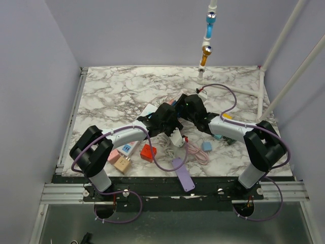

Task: Pull the plug off the socket
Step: Remove the plug from the socket.

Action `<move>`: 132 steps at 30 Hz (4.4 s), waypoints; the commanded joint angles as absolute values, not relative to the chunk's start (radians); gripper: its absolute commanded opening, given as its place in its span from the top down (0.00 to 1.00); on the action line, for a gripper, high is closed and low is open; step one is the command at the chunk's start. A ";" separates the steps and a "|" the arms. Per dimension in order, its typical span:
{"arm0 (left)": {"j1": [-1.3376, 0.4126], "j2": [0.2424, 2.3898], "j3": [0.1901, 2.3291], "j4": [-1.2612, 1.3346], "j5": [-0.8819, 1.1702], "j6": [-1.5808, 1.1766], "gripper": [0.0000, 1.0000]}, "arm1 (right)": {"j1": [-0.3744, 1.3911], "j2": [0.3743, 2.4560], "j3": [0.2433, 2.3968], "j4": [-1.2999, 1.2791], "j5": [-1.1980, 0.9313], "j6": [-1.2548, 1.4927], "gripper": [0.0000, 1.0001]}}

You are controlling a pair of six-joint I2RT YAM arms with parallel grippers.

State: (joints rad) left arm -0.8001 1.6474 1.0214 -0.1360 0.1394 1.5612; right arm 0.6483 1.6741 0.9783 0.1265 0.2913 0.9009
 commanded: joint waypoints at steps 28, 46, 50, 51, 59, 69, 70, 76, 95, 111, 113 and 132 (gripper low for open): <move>-0.793 1.655 1.133 -0.314 0.088 1.533 1.00 | 0.566 1.545 0.880 0.336 0.391 0.887 0.99; -0.781 1.697 1.191 -0.652 0.087 1.502 1.00 | 0.481 1.488 0.836 0.366 0.340 0.840 0.99; -0.781 1.674 1.140 -0.607 0.079 1.518 1.00 | 0.413 1.487 0.847 0.385 0.272 0.842 0.99; -0.781 1.665 1.123 -0.583 0.075 1.527 1.00 | 0.402 1.488 0.852 0.385 0.264 0.845 0.99; -0.782 1.642 1.083 -0.527 0.076 1.547 1.00 | 0.384 1.506 0.848 0.356 0.334 0.840 0.99; -0.782 1.686 1.162 -0.674 0.107 1.515 1.00 | 0.388 1.462 0.811 0.393 0.362 0.727 0.99; -0.782 1.699 1.180 -0.701 0.115 1.504 1.00 | 0.392 1.463 0.812 0.387 0.352 0.722 0.99; -0.784 1.732 1.230 -0.730 0.117 1.496 1.00 | 0.512 1.470 0.804 0.362 0.415 0.716 0.99; -0.781 1.652 1.068 -0.663 0.091 1.581 1.00 | 0.304 1.442 0.845 0.361 0.216 0.800 1.00; -0.767 1.618 1.084 -0.511 0.115 1.514 0.98 | 0.370 1.427 0.744 0.389 0.185 0.787 0.99; -0.764 1.613 1.093 -0.514 0.122 1.505 0.89 | 0.389 1.427 0.748 0.388 0.199 0.772 0.99; -0.653 1.324 1.138 -0.454 0.298 1.361 0.02 | 0.498 1.383 0.672 0.539 0.140 0.721 0.99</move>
State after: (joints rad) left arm -0.6674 1.4326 1.1347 -0.5240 0.1974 1.4075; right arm 0.4847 1.4429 0.6594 0.3508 0.1818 0.7330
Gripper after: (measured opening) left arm 0.981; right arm 0.666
